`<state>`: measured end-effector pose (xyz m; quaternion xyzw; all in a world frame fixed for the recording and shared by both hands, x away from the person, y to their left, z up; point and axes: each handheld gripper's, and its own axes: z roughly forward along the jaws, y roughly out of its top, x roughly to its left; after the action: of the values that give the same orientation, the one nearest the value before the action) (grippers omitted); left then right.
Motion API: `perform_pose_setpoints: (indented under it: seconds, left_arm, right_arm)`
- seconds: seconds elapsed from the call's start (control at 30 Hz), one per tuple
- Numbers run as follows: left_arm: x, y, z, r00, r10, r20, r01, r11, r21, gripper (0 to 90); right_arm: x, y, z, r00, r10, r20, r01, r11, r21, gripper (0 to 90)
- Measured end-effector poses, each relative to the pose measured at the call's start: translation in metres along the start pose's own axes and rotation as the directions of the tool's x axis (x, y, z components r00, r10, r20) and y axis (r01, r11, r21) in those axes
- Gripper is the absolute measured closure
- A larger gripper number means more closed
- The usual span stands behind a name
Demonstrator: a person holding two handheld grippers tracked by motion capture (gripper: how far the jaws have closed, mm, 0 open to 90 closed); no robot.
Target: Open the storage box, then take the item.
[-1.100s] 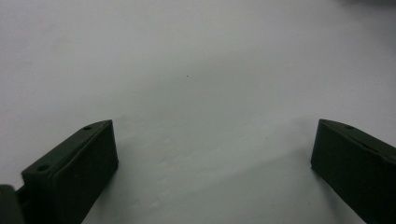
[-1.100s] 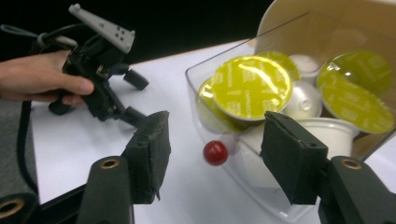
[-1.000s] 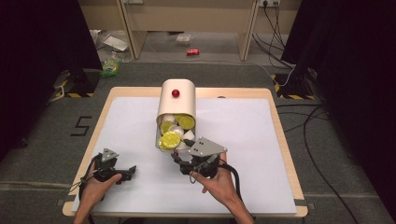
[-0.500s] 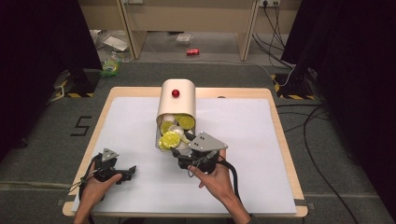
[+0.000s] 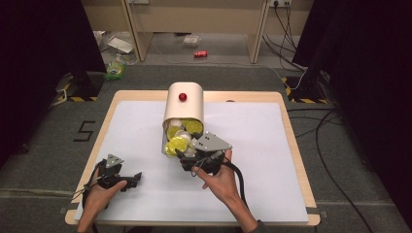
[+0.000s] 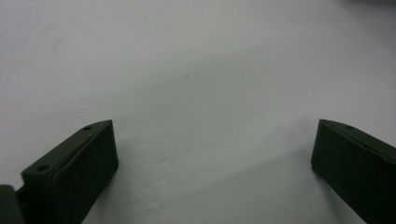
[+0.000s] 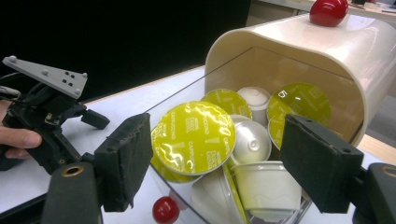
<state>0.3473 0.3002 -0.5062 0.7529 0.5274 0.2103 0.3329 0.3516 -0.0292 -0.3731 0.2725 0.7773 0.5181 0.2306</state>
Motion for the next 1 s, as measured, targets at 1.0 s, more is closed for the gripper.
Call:
perform_pose_setpoints:
  seconds: [1.0]
  left_arm:
    - [0.0, 0.0, 0.0, 1.0, 0.0, 0.0, 0.0, 1.0, 0.0, 0.0]
  right_arm:
    - [0.012, 0.001, 0.031, 0.9992, -0.041, 0.001, 0.041, 0.998, 0.054, 21.7]
